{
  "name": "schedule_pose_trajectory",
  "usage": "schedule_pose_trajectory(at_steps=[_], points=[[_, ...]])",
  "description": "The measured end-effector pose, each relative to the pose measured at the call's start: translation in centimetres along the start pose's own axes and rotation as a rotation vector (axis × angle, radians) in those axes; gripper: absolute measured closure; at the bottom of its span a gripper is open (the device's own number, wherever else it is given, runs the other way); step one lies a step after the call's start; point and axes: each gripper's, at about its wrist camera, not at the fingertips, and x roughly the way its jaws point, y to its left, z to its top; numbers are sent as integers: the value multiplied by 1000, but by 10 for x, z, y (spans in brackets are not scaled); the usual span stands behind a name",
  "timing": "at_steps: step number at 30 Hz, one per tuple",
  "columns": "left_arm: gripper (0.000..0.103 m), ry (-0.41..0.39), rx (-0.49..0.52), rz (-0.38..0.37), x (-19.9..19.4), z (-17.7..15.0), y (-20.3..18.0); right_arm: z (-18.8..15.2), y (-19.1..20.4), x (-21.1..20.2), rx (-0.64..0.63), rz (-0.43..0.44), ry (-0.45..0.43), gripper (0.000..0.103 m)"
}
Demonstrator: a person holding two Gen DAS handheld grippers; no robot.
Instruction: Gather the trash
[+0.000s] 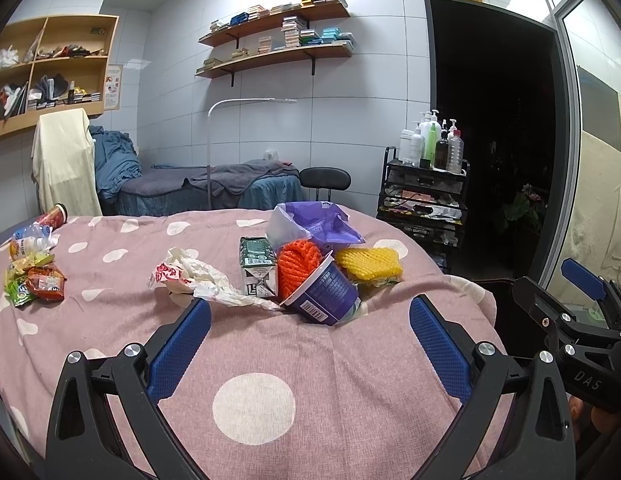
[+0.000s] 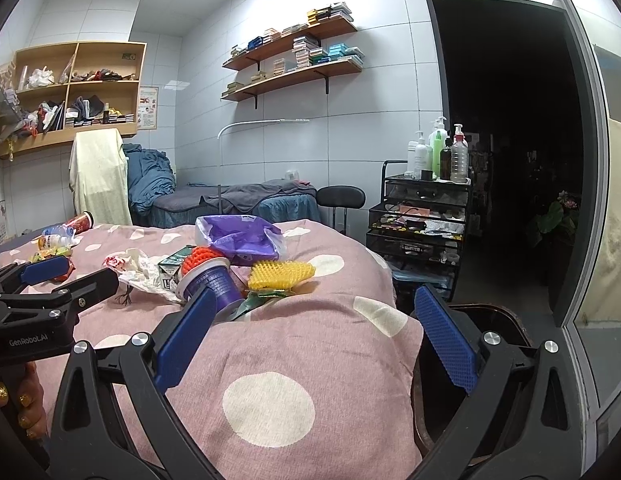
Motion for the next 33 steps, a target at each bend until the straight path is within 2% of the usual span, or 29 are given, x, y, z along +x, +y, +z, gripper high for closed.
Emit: schedule_pose_trajectory(at_steps=[10, 14, 20, 23, 30, 33], points=[[5, 14, -1, -3, 4, -2, 1, -1, 1, 6, -4, -2, 23, 5], [5, 37, -4, -5, 8, -4, 2, -1, 1, 14, -7, 9, 58, 5], [5, 159, -46, -19, 31, -12, 18, 1, 11, 46, -46, 73, 172, 5], [5, 210, -47, 0, 42, -13, 30, 4, 17, 67, -48, 135, 242, 5], [5, 265, -116, 11, 66, -1, 73, 14, 22, 117, -47, 190, 351, 5], [6, 292, -205, -13, 82, 5, 97, 18, 21, 144, -15, 215, 406, 5]])
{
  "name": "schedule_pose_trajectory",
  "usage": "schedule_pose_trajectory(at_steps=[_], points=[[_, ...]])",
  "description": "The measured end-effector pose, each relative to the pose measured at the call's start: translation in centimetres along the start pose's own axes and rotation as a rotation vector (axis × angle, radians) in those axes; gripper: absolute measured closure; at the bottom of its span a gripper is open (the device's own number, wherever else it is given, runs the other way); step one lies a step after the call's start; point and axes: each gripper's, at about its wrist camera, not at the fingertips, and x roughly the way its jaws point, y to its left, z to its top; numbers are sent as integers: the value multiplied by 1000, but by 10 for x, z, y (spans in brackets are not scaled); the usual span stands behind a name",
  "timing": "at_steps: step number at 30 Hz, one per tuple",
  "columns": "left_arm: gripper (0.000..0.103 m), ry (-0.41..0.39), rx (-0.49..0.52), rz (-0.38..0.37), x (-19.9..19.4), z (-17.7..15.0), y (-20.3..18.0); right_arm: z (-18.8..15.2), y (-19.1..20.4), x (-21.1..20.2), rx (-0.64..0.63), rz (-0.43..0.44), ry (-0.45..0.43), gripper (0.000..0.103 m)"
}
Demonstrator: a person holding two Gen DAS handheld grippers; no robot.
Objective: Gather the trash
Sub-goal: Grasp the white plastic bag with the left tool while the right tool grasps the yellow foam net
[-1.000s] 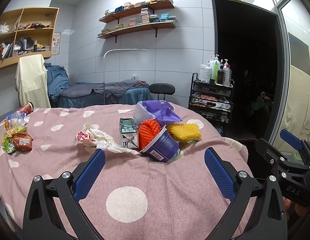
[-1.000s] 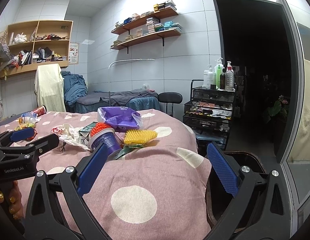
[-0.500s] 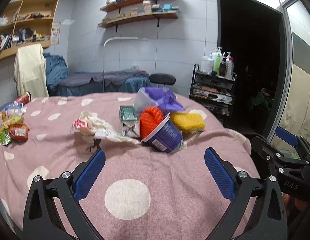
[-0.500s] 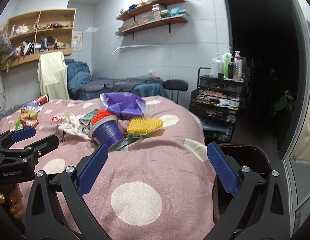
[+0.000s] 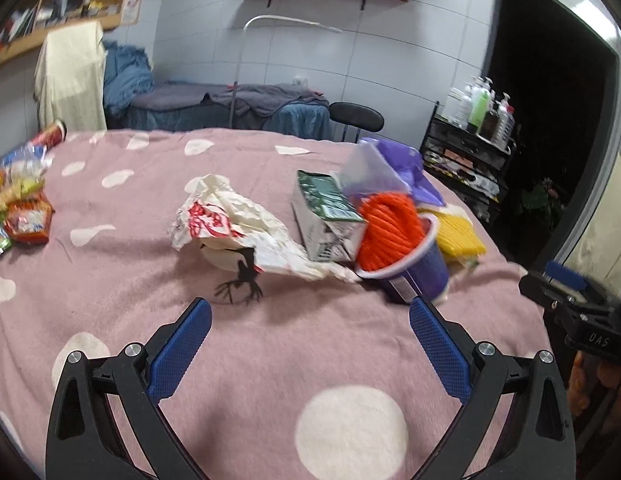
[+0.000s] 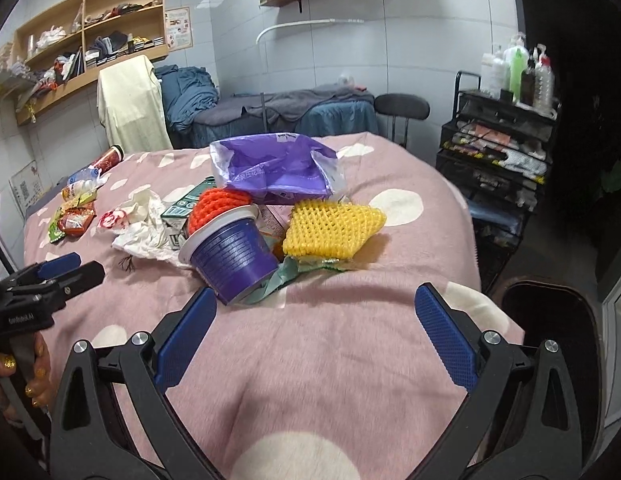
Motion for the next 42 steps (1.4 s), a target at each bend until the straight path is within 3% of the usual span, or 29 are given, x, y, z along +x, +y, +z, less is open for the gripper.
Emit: schedule_pose_trajectory(at_steps=[4, 8, 12, 15, 17, 21, 23, 26, 42], points=[[9, 38, -110, -40, 21, 17, 23, 17, -10, 29, 41, 41, 63, 9], [22, 91, -182, -59, 44, 30, 35, 34, -21, 58, 92, 33, 118, 18], [35, 129, -190, -45, 61, 36, 37, 43, -34, 88, 139, 16, 186, 26], [48, 158, -193, -48, 70, 37, 36, 46, -41, 105, 179, 34, 224, 42], [60, 158, -187, -45, 71, 37, 35, 46, -43, 110, 194, 43, 233, 64], [85, 153, -158, -42, 69, 37, 32, 47, -40, 105, 184, 46, 201, 80], [87, 145, -141, -38, 68, 38, 30, 48, -38, 98, 171, 44, 169, 89], [90, 113, -97, -14, 60, 41, 23, 49, -34, 87, 148, 35, 133, 91], [93, -70, 3, 28, -5, 47, -7, 35, -27, 16, 90, 5, -18, 92]])
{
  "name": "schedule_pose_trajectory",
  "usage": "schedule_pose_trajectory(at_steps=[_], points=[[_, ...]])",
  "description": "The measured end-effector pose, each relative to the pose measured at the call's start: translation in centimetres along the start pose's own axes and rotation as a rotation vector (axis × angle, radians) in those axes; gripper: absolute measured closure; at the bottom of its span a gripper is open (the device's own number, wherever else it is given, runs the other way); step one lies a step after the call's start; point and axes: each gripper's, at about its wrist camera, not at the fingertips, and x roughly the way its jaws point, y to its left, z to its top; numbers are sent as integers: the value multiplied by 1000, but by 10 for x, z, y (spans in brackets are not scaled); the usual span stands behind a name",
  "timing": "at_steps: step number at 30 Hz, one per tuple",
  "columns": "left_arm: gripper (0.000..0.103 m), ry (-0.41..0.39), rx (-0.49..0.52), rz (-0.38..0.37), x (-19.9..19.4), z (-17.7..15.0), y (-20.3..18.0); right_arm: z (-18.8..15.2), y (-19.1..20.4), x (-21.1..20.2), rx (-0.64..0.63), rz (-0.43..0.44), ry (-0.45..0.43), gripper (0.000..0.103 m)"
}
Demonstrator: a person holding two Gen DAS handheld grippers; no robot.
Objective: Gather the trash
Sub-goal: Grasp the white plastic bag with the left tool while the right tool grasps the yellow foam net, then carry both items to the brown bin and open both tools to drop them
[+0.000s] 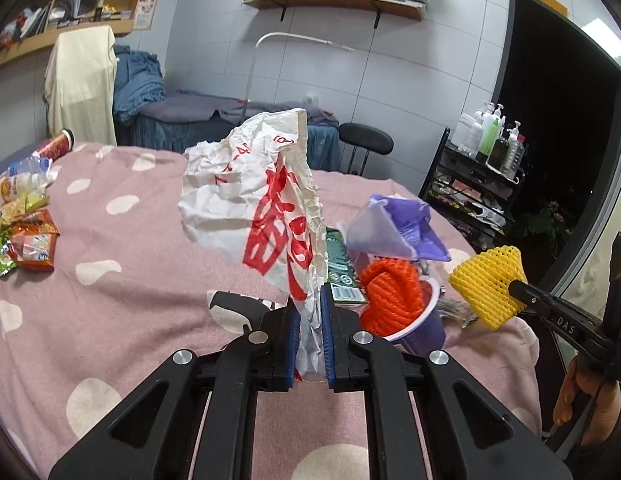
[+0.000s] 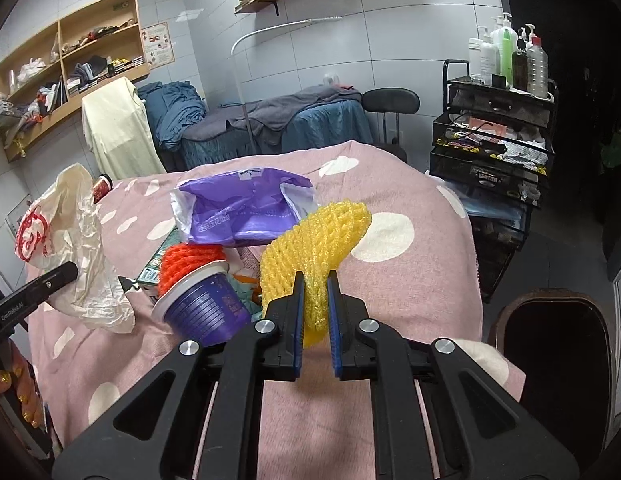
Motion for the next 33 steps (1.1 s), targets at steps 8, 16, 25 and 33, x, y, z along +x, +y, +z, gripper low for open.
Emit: schedule_pose_trajectory(at_steps=[8, 16, 25, 33], points=[[93, -38, 28, -67, -22, -2, -27, -14, -10, -31, 12, -10, -40, 92], [93, -16, 91, -229, -20, -6, -71, -32, -48, -64, 56, -137, -81, 92], [92, 43, 191, -411, -2, -16, -137, -58, -126, -91, 153, -387, -71, 92], [92, 142, 252, -536, 21, -25, -187, -96, -191, -66, 268, -510, 92, 91]])
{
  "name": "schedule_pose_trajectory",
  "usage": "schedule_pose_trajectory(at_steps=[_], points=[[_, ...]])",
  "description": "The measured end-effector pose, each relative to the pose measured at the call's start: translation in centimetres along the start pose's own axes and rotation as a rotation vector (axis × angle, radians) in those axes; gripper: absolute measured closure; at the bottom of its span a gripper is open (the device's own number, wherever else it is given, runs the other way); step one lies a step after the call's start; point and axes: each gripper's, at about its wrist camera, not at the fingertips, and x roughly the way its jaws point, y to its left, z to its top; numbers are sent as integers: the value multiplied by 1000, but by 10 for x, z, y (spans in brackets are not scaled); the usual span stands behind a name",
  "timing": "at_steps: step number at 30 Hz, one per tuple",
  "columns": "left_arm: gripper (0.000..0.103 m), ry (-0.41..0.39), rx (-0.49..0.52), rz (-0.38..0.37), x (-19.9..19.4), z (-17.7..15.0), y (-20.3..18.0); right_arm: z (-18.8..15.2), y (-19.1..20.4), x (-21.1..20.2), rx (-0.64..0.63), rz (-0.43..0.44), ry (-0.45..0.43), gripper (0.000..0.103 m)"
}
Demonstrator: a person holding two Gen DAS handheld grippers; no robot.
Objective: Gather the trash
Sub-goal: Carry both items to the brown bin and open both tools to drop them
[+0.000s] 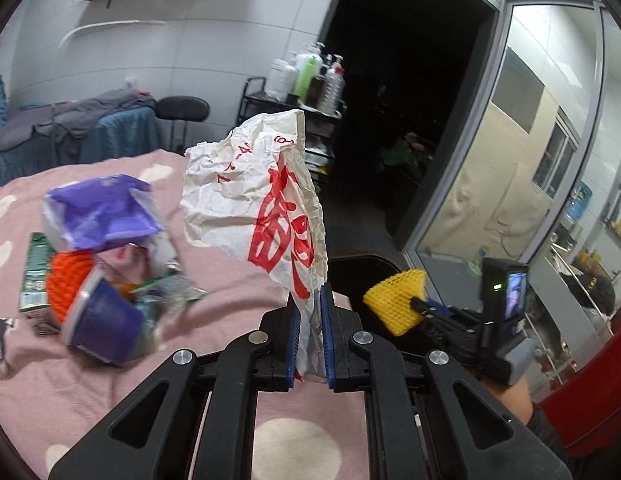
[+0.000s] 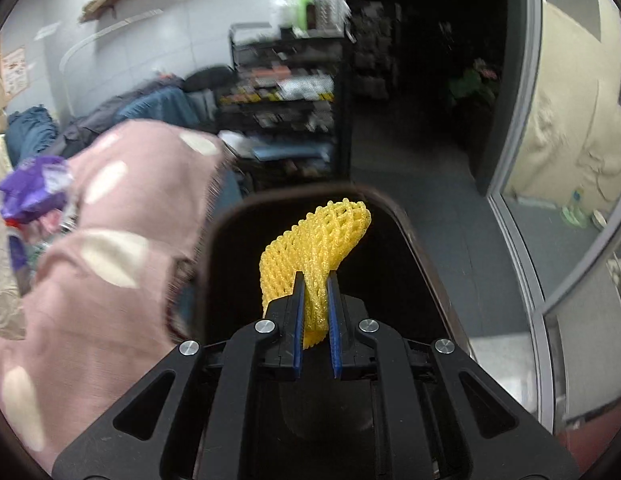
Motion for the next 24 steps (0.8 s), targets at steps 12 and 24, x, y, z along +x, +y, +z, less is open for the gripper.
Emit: schedule_pose_trajectory(at_steps=[12, 24], points=[[92, 133, 59, -99, 58, -2, -38, -21, -36, 24, 188, -44, 78, 19], [92, 285, 152, -124, 111, -17, -76, -7, -65, -12, 267, -118, -42, 8]])
